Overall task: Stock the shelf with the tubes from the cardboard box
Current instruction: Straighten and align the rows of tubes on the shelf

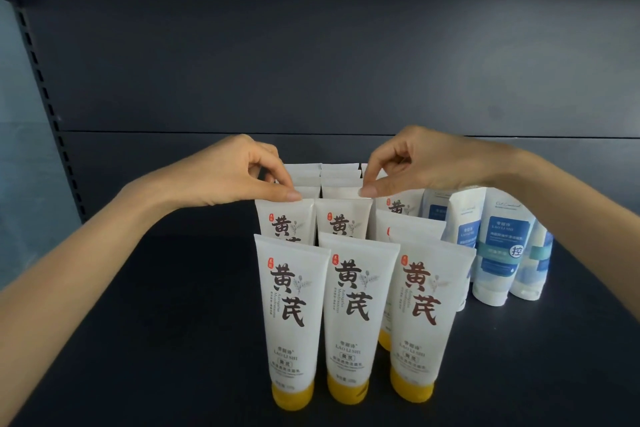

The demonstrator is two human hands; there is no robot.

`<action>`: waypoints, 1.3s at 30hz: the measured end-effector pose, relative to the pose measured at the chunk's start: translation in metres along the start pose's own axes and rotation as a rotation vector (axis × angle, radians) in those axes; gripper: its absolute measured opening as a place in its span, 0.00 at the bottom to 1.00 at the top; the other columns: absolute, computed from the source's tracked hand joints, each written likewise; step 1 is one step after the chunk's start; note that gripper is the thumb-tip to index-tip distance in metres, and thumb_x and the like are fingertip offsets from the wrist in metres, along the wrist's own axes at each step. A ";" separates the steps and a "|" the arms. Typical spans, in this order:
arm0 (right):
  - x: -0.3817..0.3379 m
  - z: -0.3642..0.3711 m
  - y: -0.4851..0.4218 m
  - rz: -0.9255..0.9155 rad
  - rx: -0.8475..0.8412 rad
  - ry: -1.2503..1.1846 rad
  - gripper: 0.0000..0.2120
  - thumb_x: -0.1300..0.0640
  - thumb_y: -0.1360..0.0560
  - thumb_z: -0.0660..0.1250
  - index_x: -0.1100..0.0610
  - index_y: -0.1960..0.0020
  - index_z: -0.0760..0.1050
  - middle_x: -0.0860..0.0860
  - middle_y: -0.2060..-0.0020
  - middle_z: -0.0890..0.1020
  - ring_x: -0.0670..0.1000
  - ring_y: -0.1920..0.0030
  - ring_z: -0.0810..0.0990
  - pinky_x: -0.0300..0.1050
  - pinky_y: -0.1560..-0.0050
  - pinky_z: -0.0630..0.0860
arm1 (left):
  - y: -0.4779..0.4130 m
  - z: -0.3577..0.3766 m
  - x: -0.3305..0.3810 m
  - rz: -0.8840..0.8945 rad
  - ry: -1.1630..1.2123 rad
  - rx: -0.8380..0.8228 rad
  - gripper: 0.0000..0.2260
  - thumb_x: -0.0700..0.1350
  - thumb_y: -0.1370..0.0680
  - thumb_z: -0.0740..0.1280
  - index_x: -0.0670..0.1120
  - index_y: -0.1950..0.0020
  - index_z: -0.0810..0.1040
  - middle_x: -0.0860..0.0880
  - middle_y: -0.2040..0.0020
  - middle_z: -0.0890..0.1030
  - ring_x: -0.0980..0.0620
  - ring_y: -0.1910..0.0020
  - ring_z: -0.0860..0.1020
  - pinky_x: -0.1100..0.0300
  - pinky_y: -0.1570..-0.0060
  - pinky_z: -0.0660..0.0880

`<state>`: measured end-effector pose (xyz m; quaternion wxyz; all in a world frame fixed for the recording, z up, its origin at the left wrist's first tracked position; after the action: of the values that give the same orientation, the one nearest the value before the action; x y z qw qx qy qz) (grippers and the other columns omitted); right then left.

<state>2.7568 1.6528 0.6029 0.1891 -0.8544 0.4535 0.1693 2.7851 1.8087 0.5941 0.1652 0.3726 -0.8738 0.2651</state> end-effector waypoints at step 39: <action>0.045 -0.017 0.038 0.075 0.162 0.131 0.08 0.48 0.30 0.72 0.53 0.61 0.83 0.61 0.60 0.83 0.66 0.57 0.78 0.58 0.51 0.77 | -0.032 0.039 0.028 0.069 -0.012 0.020 0.07 0.51 0.31 0.73 0.48 0.61 0.85 0.56 0.65 0.75 0.63 0.71 0.70 0.72 0.68 0.65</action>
<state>2.7510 1.5932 0.5906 0.2208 -0.8279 0.5089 0.0827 2.7868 1.7516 0.5870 0.1470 0.3455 -0.8844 0.2772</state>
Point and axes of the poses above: each hand's wrist, its own y-axis away from the middle knuckle, its own z-axis out of the palm, x = y × z, the point moved 9 cm from there along -y, towards the middle knuckle
